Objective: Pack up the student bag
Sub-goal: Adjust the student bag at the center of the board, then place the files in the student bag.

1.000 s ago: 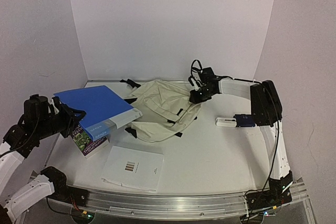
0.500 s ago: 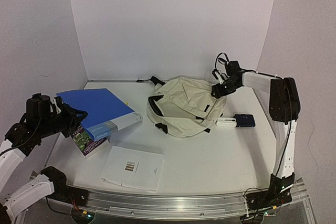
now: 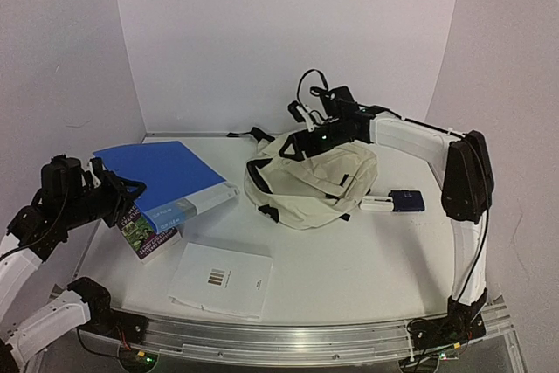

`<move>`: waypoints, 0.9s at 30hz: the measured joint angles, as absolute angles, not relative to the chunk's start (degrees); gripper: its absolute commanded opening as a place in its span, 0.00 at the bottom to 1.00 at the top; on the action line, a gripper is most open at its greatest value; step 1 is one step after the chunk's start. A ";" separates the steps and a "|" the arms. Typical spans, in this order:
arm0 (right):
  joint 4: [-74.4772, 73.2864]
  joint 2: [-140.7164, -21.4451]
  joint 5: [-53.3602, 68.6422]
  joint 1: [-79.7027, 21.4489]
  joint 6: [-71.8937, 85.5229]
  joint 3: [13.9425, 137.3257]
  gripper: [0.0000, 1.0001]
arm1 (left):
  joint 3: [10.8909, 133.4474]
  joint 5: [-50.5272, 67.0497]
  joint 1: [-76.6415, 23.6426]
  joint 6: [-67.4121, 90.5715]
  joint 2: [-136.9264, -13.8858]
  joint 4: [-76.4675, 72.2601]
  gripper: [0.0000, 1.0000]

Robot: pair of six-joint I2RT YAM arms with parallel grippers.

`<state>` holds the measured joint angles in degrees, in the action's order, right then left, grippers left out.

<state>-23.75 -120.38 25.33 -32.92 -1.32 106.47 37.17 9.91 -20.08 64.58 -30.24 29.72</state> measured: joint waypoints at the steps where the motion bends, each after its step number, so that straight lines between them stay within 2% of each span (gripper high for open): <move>1: -23.77 -121.17 26.28 -34.02 -0.53 107.13 0.76 | 37.17 9.91 -20.08 64.58 -29.99 29.75 0.00; 13: -25.03 -134.33 31.56 -36.69 5.60 112.89 0.68 | 37.17 10.11 -20.08 64.38 -28.64 30.45 0.00; 15: -25.09 -135.65 32.34 -36.69 6.25 113.30 0.64 | 37.17 10.11 -20.08 64.35 -28.41 30.78 0.00; 16: -25.14 -136.11 32.76 -36.69 6.58 113.44 0.60 | 37.17 10.11 -20.08 64.34 -28.33 30.86 0.00; 18: -25.16 -136.73 33.42 -36.69 7.04 113.71 0.46 | 37.17 10.11 -20.08 64.32 -28.29 30.98 0.00; 23: -25.42 -136.92 34.38 -36.69 7.46 114.20 0.04 | 37.17 10.15 -20.08 64.28 -28.48 31.01 0.00; 24: -25.59 -136.92 34.38 -36.74 7.83 114.48 0.00 | 37.17 10.22 -20.08 64.23 -28.60 31.00 0.00; 27: -26.09 -136.91 33.71 -36.95 7.42 115.18 0.00 | 37.17 10.56 -20.08 63.74 -28.99 30.96 0.00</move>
